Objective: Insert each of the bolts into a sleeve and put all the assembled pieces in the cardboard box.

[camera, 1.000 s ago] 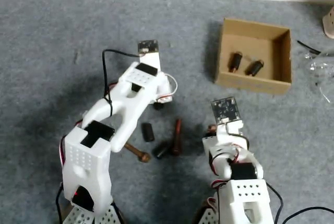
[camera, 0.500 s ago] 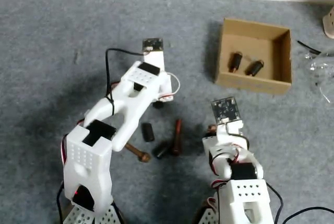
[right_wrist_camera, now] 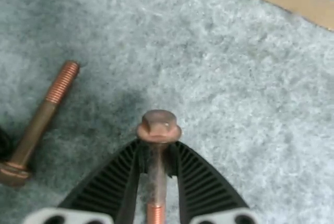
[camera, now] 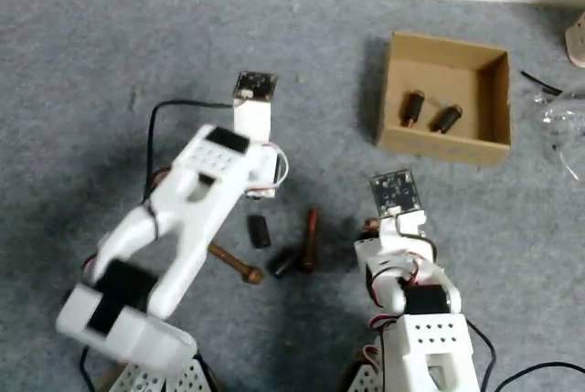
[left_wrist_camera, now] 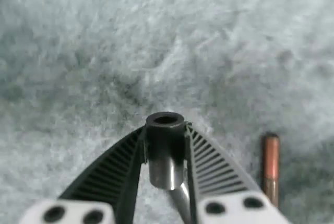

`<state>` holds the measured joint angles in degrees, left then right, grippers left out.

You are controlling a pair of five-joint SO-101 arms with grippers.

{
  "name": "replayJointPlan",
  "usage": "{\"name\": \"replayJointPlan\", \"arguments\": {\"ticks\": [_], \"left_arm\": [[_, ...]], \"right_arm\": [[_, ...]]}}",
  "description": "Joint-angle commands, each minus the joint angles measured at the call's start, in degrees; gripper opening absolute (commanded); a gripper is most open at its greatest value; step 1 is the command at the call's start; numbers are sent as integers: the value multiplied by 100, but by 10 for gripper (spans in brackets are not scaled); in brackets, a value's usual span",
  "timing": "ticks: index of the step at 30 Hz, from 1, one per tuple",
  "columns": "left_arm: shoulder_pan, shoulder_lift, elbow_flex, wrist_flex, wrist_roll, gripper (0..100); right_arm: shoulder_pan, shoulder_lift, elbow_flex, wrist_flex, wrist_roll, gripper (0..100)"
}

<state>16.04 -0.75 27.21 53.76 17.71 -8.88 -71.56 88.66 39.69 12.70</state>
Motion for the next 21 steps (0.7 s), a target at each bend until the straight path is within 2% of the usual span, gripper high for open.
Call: {"name": "replayJointPlan", "arguments": {"ticks": [1,5,10,21], "left_arm": [[31,-1560,1323,-1257,-281,4],[31,-2686,2369,-2066,-334,4],[31,-4066,3424,-2593,-554,4],[31,-6695,5033,-2884,-554,5]], "right_arm": [[92,-101,-66,-180,62,5],[92,-101,-66,-180,62,5],[92,-101,-66,-180,62,5],[101,-101,-66,-180,62,5]]}}
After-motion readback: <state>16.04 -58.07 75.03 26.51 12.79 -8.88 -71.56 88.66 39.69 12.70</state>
